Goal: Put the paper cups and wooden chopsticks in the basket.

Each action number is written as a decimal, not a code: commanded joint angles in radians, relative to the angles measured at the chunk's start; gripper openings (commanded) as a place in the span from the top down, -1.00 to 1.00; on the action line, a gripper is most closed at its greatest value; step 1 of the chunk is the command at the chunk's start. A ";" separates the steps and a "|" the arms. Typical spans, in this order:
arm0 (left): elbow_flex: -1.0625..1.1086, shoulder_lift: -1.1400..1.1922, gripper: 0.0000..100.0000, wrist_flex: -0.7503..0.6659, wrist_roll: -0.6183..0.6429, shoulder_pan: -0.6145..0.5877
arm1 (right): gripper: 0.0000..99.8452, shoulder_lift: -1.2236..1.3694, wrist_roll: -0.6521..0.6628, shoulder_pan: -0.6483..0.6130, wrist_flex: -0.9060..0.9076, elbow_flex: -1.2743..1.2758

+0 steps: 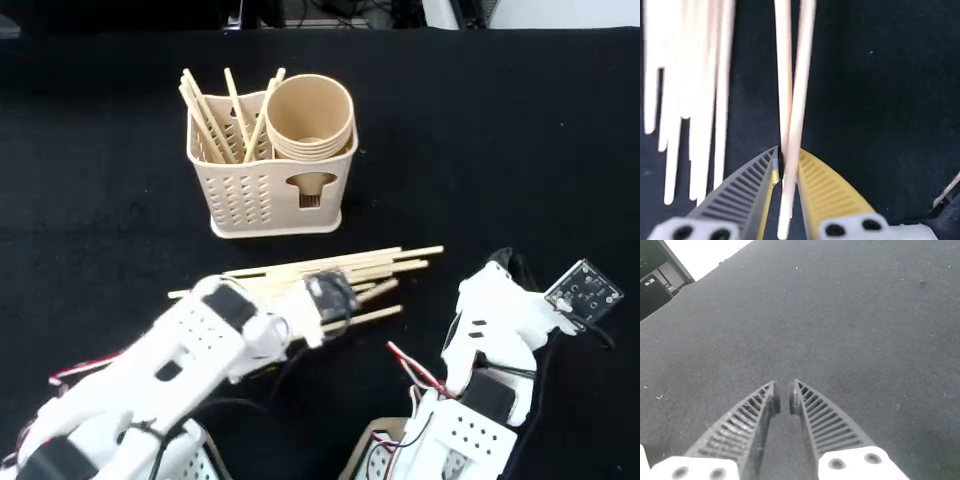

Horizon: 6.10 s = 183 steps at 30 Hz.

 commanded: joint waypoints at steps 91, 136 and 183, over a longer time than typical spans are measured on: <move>-0.349 0.489 0.61 -0.055 0.215 0.110 | 0.87 -0.010 0.012 -0.012 -0.021 0.008; -0.303 0.641 0.79 -0.140 0.169 0.194 | 0.87 -0.010 0.012 -0.012 -0.021 0.010; -0.237 0.032 0.94 0.012 0.176 -0.002 | 0.87 -0.010 0.052 -0.061 -0.031 0.025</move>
